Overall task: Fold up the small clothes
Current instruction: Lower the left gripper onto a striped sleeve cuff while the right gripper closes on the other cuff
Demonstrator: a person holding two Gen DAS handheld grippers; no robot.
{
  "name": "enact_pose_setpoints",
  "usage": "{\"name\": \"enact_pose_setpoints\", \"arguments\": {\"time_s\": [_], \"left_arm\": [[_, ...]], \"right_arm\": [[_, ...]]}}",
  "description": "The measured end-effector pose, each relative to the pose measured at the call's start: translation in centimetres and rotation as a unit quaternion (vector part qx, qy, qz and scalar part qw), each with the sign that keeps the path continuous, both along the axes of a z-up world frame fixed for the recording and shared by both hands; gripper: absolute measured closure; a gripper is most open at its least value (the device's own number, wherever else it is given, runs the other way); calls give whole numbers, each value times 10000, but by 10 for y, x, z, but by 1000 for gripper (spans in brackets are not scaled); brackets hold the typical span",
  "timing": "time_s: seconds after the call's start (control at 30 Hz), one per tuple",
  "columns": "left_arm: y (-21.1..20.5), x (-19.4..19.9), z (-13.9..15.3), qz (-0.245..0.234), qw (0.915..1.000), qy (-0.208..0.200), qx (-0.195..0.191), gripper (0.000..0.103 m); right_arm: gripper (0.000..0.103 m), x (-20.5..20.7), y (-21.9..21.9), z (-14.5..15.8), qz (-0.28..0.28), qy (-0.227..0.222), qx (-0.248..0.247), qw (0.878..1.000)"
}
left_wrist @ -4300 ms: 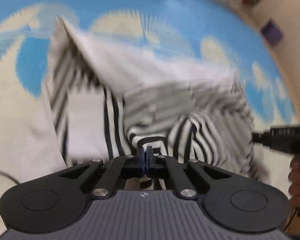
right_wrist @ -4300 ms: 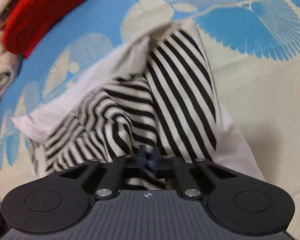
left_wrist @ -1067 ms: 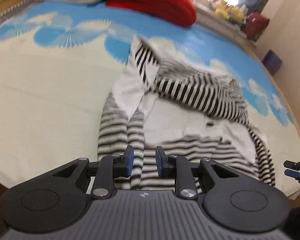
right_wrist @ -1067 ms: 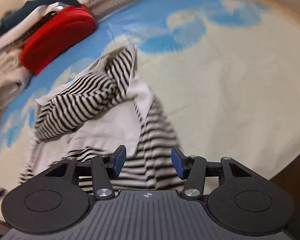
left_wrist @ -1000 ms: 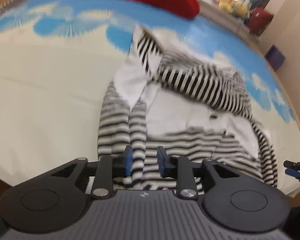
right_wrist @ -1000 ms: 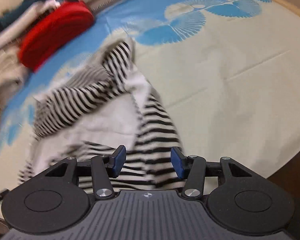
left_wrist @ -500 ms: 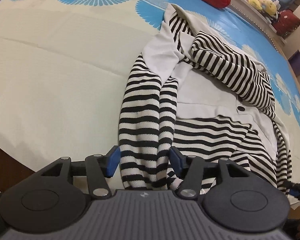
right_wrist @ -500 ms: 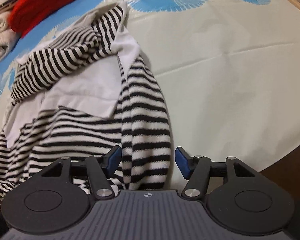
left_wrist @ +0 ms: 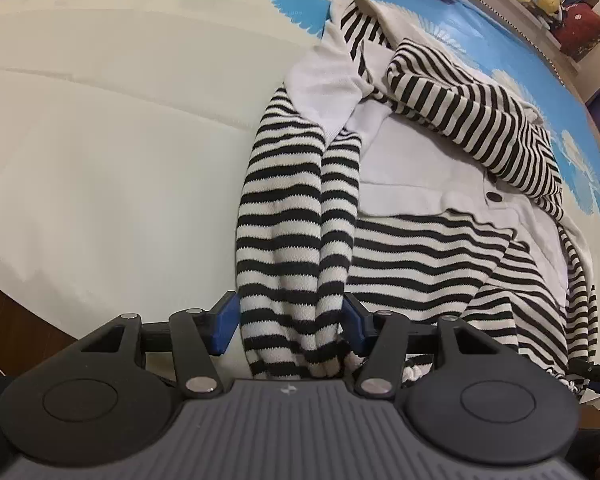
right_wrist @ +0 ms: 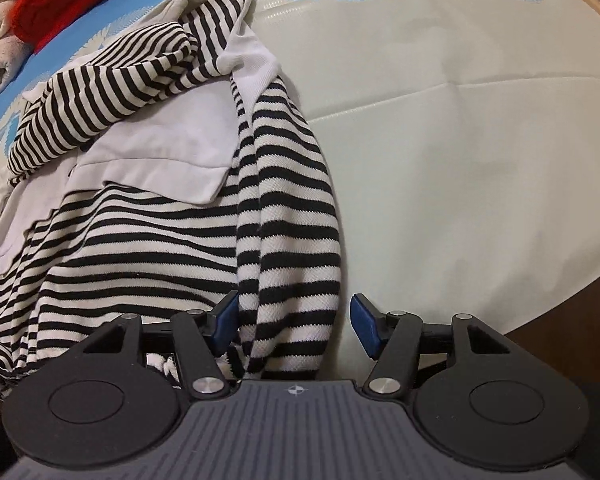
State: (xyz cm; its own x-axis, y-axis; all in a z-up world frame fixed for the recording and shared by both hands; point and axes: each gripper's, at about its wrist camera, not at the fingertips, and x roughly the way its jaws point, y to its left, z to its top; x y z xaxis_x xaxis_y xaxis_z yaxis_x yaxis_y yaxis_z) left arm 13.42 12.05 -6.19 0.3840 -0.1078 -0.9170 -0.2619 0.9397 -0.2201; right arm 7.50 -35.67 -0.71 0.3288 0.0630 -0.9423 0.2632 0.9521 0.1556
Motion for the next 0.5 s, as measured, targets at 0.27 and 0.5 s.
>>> {"name": "enact_pose_setpoints", "arguments": {"time_s": [0.27,0.5], "left_arm": [[-5,0,-8,-72,9998,178,39,43],[-11,0,-14,-175,9993,276,154,44]], "right_arm": [[42,-2,0,-1,-18,-5,-32,10000],[52,-2,2,-2,60,-6,2,10000]]}}
